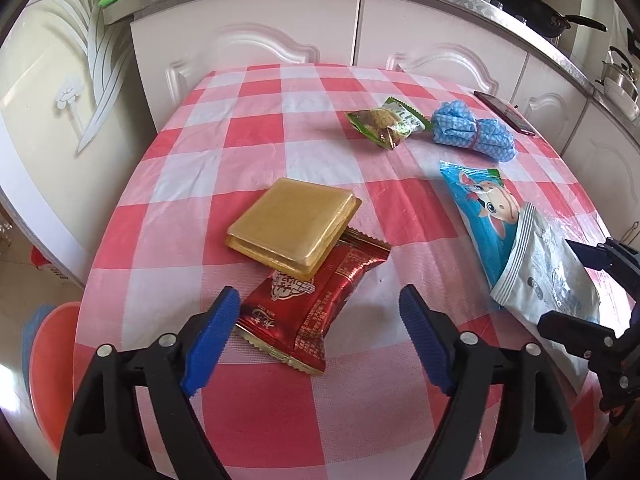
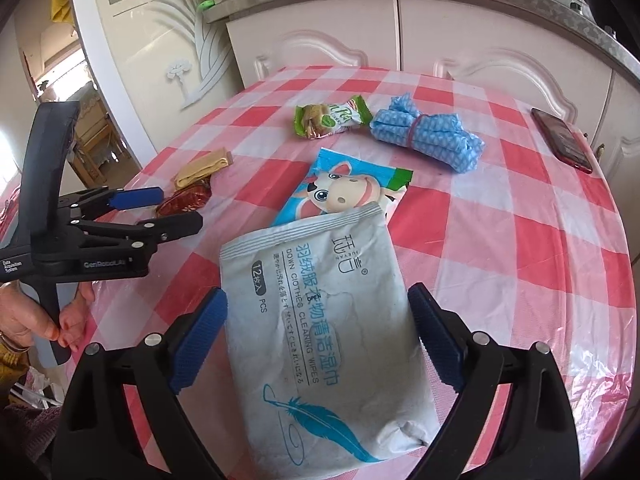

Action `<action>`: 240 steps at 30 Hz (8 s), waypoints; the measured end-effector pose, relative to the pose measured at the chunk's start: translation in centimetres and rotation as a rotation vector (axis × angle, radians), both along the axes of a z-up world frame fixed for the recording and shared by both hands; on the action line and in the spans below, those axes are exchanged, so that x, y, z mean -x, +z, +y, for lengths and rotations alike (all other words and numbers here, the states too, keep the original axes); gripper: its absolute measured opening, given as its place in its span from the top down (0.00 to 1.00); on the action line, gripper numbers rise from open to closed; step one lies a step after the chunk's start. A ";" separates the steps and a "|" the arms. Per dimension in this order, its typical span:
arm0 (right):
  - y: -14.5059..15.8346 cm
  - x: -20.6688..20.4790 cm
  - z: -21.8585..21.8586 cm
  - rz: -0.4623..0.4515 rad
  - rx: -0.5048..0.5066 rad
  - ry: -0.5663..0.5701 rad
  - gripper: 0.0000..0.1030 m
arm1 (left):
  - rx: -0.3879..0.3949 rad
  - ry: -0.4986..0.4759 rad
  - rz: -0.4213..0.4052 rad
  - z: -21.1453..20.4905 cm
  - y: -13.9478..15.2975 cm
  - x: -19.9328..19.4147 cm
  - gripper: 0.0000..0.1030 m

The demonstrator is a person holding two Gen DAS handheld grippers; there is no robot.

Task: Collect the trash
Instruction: 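Grasp the white wet-wipes packet with the right tool while the left tool grasps the red wrapper, then lift the red wrapper and wipes packet and carry them to the orange bucket, then open both tools over the orange bucket, dropping the wrapper and wipes packet, then move both open tools back over the table items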

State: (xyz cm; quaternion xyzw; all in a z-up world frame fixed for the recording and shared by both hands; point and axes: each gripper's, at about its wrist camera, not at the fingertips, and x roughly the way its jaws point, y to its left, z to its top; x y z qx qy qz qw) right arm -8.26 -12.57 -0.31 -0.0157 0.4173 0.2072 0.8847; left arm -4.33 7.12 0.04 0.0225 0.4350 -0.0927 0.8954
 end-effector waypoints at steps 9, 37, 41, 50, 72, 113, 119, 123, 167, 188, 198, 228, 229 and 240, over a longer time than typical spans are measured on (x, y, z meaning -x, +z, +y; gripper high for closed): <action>-0.4 0.8 1.2 -0.021 0.097 0.055 0.10 | -0.026 0.010 -0.025 -0.9 0.1 0.6 0.45; -1.0 1.8 0.6 -0.017 0.106 0.137 0.07 | -0.078 -0.007 -0.034 -3.8 0.3 -0.1 0.52; -1.2 1.9 1.2 -0.025 0.144 0.154 0.07 | -0.094 0.001 -0.031 -4.0 0.7 0.3 0.65; -1.1 2.0 1.3 -0.042 0.157 0.151 0.17 | 0.007 0.004 -0.005 -2.6 1.3 1.7 0.70; -0.1 2.5 -1.2 -0.033 -0.043 0.025 0.27 | 0.046 -0.070 0.008 -2.2 0.3 2.0 0.51; 3.6 -2.1 15.2 0.175 -0.353 0.273 0.27 | 0.218 0.378 -0.040 21.3 0.5 9.1 0.57; 3.7 -2.6 23.1 0.188 -0.272 0.426 0.27 | 0.233 0.477 0.006 24.8 -2.2 9.9 0.57; 3.4 -3.3 27.3 0.197 -0.235 0.485 0.27 | 0.251 0.508 0.033 26.1 -3.6 10.4 0.57; 3.6 -2.3 25.3 0.046 -0.310 0.349 0.17 | 0.198 0.605 -0.011 27.9 -3.7 11.9 0.14; 5.9 -0.6 15.6 -0.103 -0.370 0.231 0.17 | 0.181 0.432 -0.078 20.9 2.2 10.1 0.14; 5.8 -1.7 9.5 -0.121 -0.433 0.137 0.17 | 0.141 0.306 -0.072 14.5 3.7 7.9 0.14; 1.8 -10.8 -9.1 -0.025 -0.403 -0.263 0.17 | 0.010 0.041 0.011 0.4 3.7 1.0 0.14; 1.7 -11.1 -9.2 -0.026 -0.385 -0.262 0.17 | 0.002 0.027 0.007 -0.2 3.8 0.5 0.14; 1.2 -12.8 -8.8 -0.023 -0.353 -0.253 0.17 | -0.002 -0.149 -0.044 -5.8 4.6 -8.4 0.14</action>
